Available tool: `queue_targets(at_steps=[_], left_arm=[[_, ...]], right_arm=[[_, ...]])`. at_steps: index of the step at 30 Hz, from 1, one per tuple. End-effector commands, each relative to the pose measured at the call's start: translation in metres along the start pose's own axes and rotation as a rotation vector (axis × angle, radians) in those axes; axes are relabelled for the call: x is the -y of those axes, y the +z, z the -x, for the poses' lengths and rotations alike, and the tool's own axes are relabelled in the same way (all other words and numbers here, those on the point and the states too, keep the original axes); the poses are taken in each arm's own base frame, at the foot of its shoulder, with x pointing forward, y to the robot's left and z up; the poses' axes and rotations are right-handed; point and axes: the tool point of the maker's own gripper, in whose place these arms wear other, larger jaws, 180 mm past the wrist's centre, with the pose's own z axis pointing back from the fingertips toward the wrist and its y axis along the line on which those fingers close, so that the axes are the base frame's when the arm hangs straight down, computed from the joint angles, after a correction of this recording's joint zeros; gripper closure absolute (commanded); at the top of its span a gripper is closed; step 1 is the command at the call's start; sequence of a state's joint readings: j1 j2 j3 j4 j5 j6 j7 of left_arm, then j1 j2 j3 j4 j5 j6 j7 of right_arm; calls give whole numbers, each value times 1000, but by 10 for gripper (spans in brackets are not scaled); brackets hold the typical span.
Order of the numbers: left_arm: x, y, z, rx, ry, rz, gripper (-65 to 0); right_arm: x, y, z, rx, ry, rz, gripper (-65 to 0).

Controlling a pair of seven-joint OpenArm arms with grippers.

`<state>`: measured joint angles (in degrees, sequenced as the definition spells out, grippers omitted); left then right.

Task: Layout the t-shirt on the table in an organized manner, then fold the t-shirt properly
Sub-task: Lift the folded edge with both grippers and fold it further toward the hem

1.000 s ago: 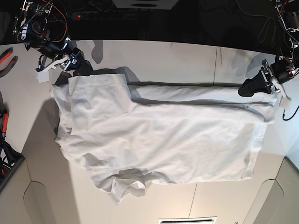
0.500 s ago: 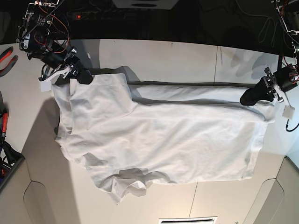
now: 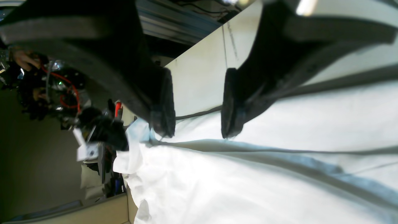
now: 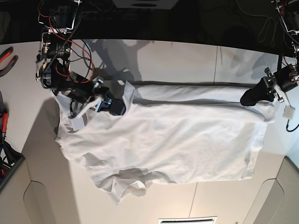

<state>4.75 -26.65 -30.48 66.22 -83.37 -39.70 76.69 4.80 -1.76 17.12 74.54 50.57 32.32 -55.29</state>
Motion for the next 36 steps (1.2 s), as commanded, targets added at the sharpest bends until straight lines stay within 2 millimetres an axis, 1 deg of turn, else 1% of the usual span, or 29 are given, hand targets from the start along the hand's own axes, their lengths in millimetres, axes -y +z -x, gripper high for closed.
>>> queue_targets(at_steps=[1, 5, 10, 13, 16, 17, 20, 22, 23, 24, 26, 29, 30, 31, 32, 33, 35, 36], left_arm=[[7, 6, -18, 40, -35, 15, -279], [7, 6, -18, 40, -35, 15, -279], [7, 6, -18, 40, -36, 15, -279], [7, 6, -18, 40, -36, 15, -279], [7, 6, -18, 40, -36, 15, -279], [7, 6, -18, 40, -36, 15, -279], [7, 6, -18, 39, -36, 15, -279], [7, 6, -18, 39, -36, 15, -279], [7, 6, -18, 40, -36, 15, -279], [7, 6, -18, 40, -36, 15, -279], [7, 6, -18, 40, -36, 15, -279], [7, 6, -18, 40, -36, 15, -279], [7, 6, -18, 40, -36, 15, -279], [7, 6, -18, 40, -36, 15, -279], [7, 6, -18, 40, -36, 15, -279], [7, 6, -18, 41, -36, 15, -279], [7, 6, -19, 43, -37, 15, -272], [8, 5, -20, 46, -38, 16, -236]], right_arm=[[-15, -6, -25, 61, 52, -32, 0], [-31, -23, -66, 150, 173, -2, 0], [-44, -27, -119, 236, 327, 58, 0], [-50, -27, -140, 253, 397, 91, 0], [-55, -27, -151, 261, 431, 102, 0], [-56, -27, -153, 264, 434, 101, -18], [-57, -27, -156, 264, 443, 107, -178], [-55, -27, -158, 268, 460, 124, -262], [-55, -26, -161, 279, 469, 130, -285], [-54, -25, -164, 293, 478, 138, -291], [-54, -23, -167, 308, 485, 142, -291], [-53, -23, -166, 301, 484, 143, -283], [-52, -24, -164, 287, 483, 146, -241], [-50, -25, -160, 266, 480, 151, -154], [-48, -26, -156, 241, 474, 153, -48], [-48, -27, -152, 221, 463, 147, 0], [-47, -29, -140, 158, 437, 134, 0], [-47, -29, -135, 134, 424, 124, 0]])
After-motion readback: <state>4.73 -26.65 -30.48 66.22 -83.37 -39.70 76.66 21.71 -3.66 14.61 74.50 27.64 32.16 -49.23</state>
